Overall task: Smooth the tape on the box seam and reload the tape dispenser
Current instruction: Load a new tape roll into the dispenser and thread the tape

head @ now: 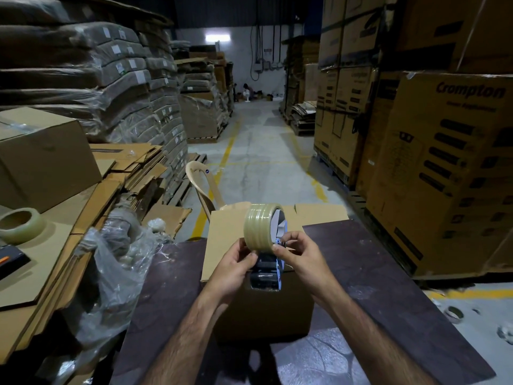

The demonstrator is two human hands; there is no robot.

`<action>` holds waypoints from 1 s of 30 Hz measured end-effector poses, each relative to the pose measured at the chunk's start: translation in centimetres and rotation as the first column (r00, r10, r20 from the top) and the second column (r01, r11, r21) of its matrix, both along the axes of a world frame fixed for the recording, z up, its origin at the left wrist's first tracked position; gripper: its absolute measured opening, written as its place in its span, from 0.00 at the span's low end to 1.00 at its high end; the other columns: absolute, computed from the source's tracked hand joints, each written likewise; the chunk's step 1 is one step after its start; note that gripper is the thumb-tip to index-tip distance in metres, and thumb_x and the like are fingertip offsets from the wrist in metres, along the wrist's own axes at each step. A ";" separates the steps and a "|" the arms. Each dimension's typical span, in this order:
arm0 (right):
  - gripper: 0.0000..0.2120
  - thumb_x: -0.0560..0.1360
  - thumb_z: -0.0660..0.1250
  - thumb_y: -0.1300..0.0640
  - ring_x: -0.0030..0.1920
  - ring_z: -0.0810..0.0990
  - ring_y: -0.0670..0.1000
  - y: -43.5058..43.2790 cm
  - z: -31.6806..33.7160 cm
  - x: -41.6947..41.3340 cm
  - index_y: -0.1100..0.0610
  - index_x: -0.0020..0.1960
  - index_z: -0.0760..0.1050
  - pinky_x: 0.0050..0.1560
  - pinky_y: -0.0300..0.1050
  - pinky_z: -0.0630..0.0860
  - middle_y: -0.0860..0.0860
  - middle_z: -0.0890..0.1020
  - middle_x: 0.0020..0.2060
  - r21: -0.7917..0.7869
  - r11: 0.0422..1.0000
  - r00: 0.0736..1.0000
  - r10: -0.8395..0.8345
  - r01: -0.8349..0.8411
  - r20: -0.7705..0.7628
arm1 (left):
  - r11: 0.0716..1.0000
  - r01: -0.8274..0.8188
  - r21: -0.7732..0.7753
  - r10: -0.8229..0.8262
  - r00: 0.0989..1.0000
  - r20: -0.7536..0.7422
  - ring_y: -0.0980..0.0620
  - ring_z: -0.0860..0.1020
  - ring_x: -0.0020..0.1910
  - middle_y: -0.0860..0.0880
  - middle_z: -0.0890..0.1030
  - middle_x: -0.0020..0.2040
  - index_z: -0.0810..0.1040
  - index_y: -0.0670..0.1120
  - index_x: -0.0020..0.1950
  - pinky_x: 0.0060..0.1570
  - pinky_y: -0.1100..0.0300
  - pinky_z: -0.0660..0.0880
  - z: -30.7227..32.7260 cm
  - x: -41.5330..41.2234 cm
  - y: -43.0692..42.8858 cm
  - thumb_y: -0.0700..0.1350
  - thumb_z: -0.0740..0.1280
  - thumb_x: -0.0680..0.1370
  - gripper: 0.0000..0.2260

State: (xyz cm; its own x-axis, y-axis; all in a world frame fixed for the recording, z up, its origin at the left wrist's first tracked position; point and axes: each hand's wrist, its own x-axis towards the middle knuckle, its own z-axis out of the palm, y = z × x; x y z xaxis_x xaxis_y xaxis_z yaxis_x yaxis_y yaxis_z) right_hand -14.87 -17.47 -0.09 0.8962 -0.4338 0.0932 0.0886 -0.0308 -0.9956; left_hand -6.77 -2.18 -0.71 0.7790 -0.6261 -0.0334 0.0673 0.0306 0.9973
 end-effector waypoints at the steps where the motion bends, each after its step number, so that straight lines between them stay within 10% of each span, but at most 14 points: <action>1: 0.17 0.71 0.74 0.56 0.51 0.81 0.50 -0.2 0.1 -0.2 0.56 0.55 0.71 0.44 0.40 0.78 0.55 0.80 0.53 0.011 1.000 1.000 -0.012 0.012 0.000 | 1.000 -0.002 -0.015 0.002 1.000 -0.002 0.53 0.81 0.55 0.50 0.83 0.56 0.75 0.51 0.63 0.47 0.60 0.77 0.1 -0.3 -0.2 0.40 0.62 0.81 0.12; 5: 0.34 0.63 0.76 0.50 0.51 0.83 0.52 -1.1 0.2 -1.0 0.57 0.64 0.67 0.53 0.50 0.78 0.55 0.83 0.52 0.120 0.993 1.000 -0.006 0.006 0.002 | 0.998 0.015 -0.057 -0.015 1.000 0.005 0.53 0.81 0.54 0.48 0.82 0.57 0.75 0.51 0.63 0.48 0.59 0.78 0.3 -1.2 -1.0 0.39 0.62 0.80 0.13; 18: 0.07 0.79 0.62 0.55 0.32 0.80 0.46 -6.3 -0.9 -5.0 0.59 0.49 0.74 0.30 0.38 0.75 0.52 0.83 0.36 0.436 0.899 0.999 -0.030 0.034 -0.015 | 0.976 0.135 -0.169 -0.169 0.963 -0.208 0.45 0.80 0.55 0.43 0.82 0.59 0.74 0.46 0.65 0.48 0.56 0.78 -1.1 -4.9 -6.4 0.35 0.60 0.80 0.15; 22: 0.16 0.75 0.67 0.54 0.43 0.81 0.56 -7.9 -0.6 -7.0 0.66 0.56 0.76 0.49 0.52 0.79 0.62 0.84 0.46 0.487 0.872 0.999 -0.038 0.048 -0.030 | 0.984 0.126 -0.129 -0.153 0.963 -0.222 0.49 0.75 0.48 0.50 0.85 0.49 0.75 0.44 0.64 0.45 0.58 0.68 -2.2 -6.0 -8.5 0.33 0.60 0.80 0.15; 30: 0.15 0.67 0.74 0.51 0.28 0.66 0.49 -11.1 -1.5 -9.5 0.64 0.42 0.79 0.37 0.42 0.69 0.57 0.70 0.31 0.535 0.831 0.988 -0.146 0.153 -0.056 | 0.986 0.165 0.018 -0.151 0.937 -0.314 0.57 0.80 0.29 0.49 0.84 0.40 0.77 0.45 0.57 0.29 0.64 0.74 -2.9 -9.0 -12.3 0.39 0.59 0.82 0.09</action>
